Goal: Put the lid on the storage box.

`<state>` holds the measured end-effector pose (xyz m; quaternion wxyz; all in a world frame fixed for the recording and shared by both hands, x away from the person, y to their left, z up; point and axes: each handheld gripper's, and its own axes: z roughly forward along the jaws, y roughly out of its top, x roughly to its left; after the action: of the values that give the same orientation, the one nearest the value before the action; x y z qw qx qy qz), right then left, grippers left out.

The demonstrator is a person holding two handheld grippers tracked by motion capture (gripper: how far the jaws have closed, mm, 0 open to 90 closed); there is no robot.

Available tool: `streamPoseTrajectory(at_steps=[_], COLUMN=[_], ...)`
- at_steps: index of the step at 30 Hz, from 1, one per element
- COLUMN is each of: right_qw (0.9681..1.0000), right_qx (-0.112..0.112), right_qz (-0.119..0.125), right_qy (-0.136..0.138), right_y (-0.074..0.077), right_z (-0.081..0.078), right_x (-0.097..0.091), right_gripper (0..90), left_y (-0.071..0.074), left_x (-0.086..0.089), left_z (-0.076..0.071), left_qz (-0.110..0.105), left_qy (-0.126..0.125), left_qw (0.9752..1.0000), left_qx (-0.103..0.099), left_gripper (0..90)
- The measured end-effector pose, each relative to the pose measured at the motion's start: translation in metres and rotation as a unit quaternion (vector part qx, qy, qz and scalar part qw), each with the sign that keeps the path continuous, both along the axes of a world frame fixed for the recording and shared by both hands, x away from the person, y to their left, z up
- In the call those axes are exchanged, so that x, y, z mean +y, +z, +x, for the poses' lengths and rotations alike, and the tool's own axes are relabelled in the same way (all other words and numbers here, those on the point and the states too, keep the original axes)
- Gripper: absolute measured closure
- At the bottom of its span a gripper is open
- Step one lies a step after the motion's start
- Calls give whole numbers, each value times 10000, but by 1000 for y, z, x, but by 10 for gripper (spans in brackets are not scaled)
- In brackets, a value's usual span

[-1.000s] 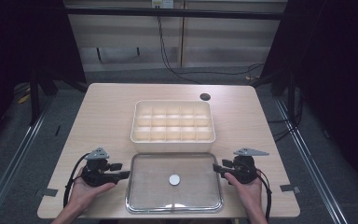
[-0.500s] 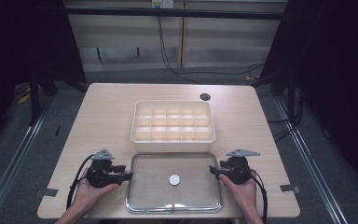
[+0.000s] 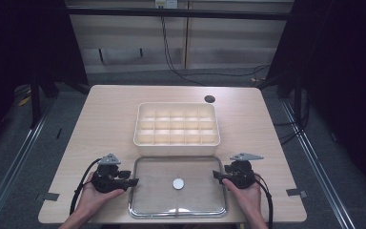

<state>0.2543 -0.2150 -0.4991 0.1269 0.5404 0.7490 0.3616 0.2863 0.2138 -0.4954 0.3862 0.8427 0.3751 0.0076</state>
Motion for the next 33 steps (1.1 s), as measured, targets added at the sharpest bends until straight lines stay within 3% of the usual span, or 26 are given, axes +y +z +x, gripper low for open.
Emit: streamPoseTrajectory(at_steps=[9,13,15,17,18,21,22,23,26,28,30,33], right_qw=[9996,9988,9965,9918,9918,9852,9852,9807,9795,9762,9761,9733], right_qx=[-13,29,86,176,176,170,170,150,120,100,70,34], right_qz=[292,490,811,1222,1222,1648,1648,1889,1956,2115,2126,2247], right_qy=[44,-60,-163,-316,-316,-441,-441,-482,-465,-472,-457,-470], right_y=[-2,-3,-4,-4,-4,-4,-4,-3,-2,-1,-1,0], right_z=[1,1,2,2,2,0,0,-1,-2,-3,-3,-4], right_x=[1,-2,-8,-16,-16,-22,-22,-25,-27,-28,-28,-28], right_gripper=[373,403,436,481,481,511,511,526,531,540,543,544], left_y=[0,-1,-1,-1,-1,-1,-1,-1,-1,0,0,0], left_x=[-4,-3,-3,-3,-3,-3,-3,-3,-2,-3,-3,-3], left_z=[-2,-1,-1,-2,-2,-2,-2,-1,-1,-3,-3,-4], left_qz=[-73,-101,-96,-84,-84,-94,-94,-103,-114,-86,-69,-37], left_qy=[-172,-176,-175,-168,-168,-177,-177,-176,-155,-118,-107,-76], left_qw=[9998,9998,9998,9998,9998,9998,9998,9998,9998,9998,9999,10000], left_qx=[65,74,67,49,49,52,52,58,102,100,79,44], left_gripper=[482,485,485,486,486,486,486,485,473,469,471,471])
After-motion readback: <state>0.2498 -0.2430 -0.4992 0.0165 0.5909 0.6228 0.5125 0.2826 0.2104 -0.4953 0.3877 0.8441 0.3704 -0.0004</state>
